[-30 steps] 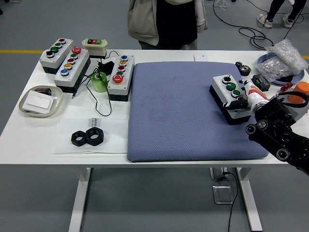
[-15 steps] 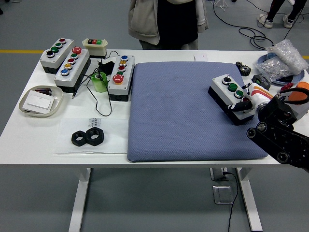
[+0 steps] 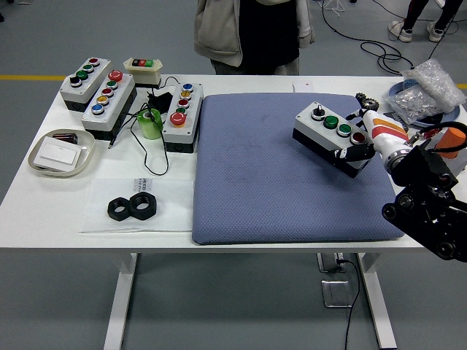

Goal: Pick up the button,place it on the desk,press the button,press the button

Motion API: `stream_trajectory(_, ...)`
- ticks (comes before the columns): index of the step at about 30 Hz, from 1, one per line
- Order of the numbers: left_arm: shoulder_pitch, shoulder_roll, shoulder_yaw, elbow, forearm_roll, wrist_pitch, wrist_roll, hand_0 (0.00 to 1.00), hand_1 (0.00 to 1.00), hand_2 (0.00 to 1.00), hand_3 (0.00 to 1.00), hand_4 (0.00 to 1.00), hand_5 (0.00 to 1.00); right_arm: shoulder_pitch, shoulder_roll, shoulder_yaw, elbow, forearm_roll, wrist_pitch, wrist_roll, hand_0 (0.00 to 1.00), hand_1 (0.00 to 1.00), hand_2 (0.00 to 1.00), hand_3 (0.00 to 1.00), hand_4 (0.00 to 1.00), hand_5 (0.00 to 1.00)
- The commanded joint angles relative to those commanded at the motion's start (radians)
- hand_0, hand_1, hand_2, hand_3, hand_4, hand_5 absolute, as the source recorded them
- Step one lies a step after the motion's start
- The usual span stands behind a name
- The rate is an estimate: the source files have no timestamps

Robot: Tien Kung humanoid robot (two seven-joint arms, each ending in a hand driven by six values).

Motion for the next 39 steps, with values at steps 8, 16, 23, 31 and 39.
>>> stream_trajectory(8, -0.002, 0.001, 0.003, 0.000, -0.005, 0.001, -0.001, 0.748, 0.786, 0.859, 0.777, 0.552, 0.998, 0.013, -0.050, -0.081, 0.083, 0.018, 0.097, 0.329, 0.382, 0.293, 0.403, 0.511, 0.719, 0.032)
stream_trajectory(16, 0.000, 0.000, -0.003, 0.001, 0.004, 0.000, 0.002, 0.749, 0.786, 0.859, 0.777, 0.552, 0.998, 0.039, -0.040, -0.160, 0.060, -0.099, 0.090, 0.464, 0.402, 0.316, 0.416, 0.520, 0.716, 0.036)
stream_trajectory(23, 0.000, 0.000, -0.006, 0.000, 0.010, 0.000, 0.006, 0.749, 0.786, 0.859, 0.777, 0.552, 0.998, 0.044, -0.031, -0.154, 0.015, -0.204, 0.153, 0.427, 0.602, 0.487, 0.532, 0.793, 0.732, 0.023)
stream_trajectory(31, 0.004, -0.001, -0.021, 0.001, 0.032, 0.000, 0.015, 0.749, 0.786, 0.858, 0.777, 0.553, 0.998, 0.032, -0.040, -0.111, 0.020, -0.282, 0.133, 0.404, 0.847, 0.708, 0.785, 0.998, 0.926, 0.002)
stream_trajectory(39, 0.001, -0.003, -0.049, 0.004, 0.071, -0.003, 0.029, 0.749, 0.786, 0.858, 0.777, 0.552, 0.998, 0.025, -0.060, -0.087, 0.052, -0.314, 0.200, 0.384, 0.880, 0.746, 0.827, 0.998, 0.944, 0.002)
